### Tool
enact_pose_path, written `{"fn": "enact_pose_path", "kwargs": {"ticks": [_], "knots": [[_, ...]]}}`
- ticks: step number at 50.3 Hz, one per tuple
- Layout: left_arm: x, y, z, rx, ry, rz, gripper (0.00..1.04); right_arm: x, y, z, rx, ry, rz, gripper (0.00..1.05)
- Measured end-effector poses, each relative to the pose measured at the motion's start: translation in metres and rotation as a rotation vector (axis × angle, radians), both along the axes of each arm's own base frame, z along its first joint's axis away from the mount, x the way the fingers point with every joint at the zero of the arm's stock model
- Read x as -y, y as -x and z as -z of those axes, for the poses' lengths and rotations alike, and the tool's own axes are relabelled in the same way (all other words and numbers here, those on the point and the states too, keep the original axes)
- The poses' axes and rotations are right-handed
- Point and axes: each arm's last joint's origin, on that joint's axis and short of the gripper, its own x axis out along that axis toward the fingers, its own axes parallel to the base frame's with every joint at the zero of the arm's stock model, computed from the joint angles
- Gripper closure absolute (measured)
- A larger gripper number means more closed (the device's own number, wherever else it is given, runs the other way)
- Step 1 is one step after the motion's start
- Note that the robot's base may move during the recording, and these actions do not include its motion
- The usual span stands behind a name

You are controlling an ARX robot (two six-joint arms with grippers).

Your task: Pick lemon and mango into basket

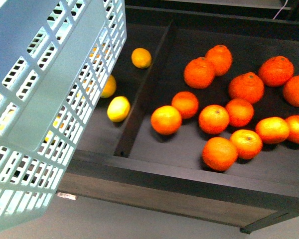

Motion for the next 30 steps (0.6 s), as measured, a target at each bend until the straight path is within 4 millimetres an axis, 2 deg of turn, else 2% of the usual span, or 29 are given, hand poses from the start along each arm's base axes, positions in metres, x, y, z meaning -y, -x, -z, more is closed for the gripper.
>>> {"fn": "enact_pose_path", "kwargs": {"ticks": [30], "knots": [[0.0000,0.0002,-0.0006,0.002,0.000,0.000,0.99,0.0002,0.0000,0.0001,-0.001,0.000,0.003,0.09]]}}
